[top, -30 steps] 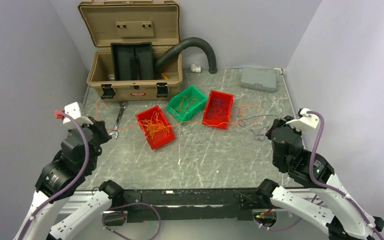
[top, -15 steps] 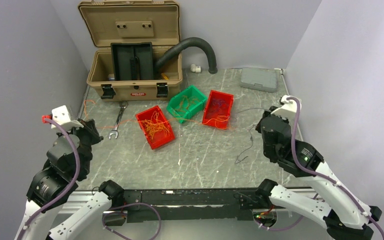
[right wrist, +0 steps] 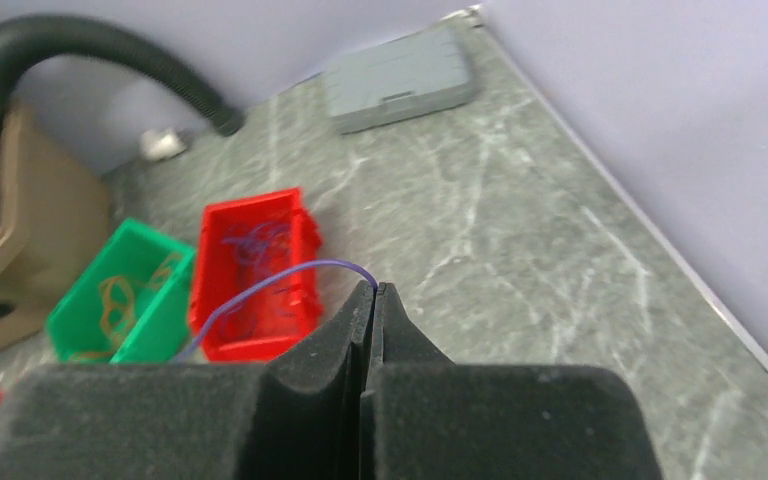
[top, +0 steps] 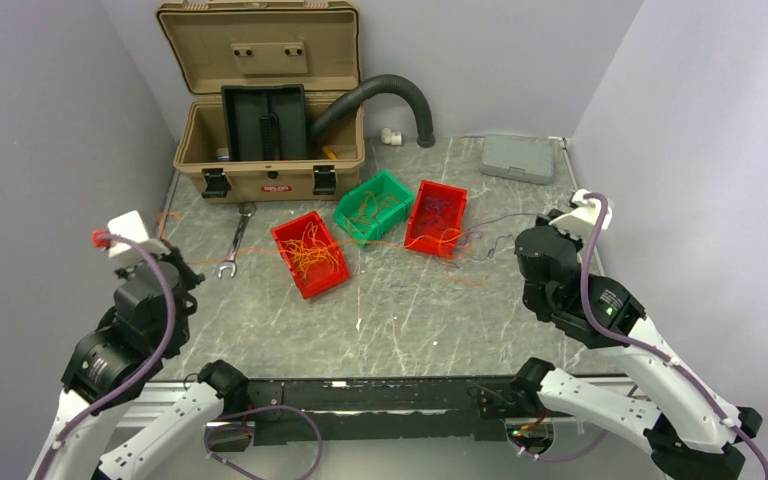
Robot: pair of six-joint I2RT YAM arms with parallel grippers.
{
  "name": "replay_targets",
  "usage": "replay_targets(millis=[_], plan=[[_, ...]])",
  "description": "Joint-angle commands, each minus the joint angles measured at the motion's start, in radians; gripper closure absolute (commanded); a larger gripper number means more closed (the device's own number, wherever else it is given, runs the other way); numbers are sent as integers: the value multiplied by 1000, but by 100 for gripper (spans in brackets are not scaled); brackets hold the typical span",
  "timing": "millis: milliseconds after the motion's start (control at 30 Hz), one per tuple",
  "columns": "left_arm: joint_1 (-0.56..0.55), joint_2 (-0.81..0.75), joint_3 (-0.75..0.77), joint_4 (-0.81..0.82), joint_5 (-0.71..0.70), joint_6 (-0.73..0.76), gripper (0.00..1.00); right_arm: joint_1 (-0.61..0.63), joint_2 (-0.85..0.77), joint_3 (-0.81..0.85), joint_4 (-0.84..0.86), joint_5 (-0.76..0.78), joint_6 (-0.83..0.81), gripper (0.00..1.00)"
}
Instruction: Untangle the cables
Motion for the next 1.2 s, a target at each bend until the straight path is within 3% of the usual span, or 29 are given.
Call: replay_targets(millis=[0, 233, 333, 400, 467, 567, 600, 667, 767, 867, 933, 1067, 1167], plan=[[5, -96, 11, -65, -361, -114, 100, -6, -20, 33, -184, 289, 207, 100], [4, -172, 5, -59, -480, -144, 100, -62, -20, 45, -569, 360, 680, 100], [4, -155, 29, -116, -488, -186, 100, -79, -50, 27, -616, 362, 757, 100], [5, -144, 40, -126, -455, -200, 100, -79, -84, -14, -439, 332, 579, 100], [4, -136, 20, -12, -376, -86, 100, -79, -128, -83, -202, 254, 319, 100], [4, -117, -49, 218, -88, 140, 100, -80, -208, -198, 149, 5, -85, 100], [4, -103, -57, 254, 29, 171, 100, -80, -224, -226, 213, -101, -152, 97], [5, -66, -55, 299, 292, 235, 100, -80, -236, -253, 262, -259, -211, 95], [4, -2, -30, 327, 500, 260, 100, -80, -209, -263, 256, -396, -226, 87], [4, 44, -7, 357, 638, 275, 100, -80, -168, -271, 273, -563, -285, 54], [5, 63, 5, 381, 711, 277, 100, -80, -137, -278, 304, -706, -349, 37], [4, 88, 30, 405, 781, 273, 100, -79, -56, -292, 370, -935, -422, 26], [4, 102, 56, 401, 787, 277, 100, -78, 18, -314, 438, -1099, -453, 24]])
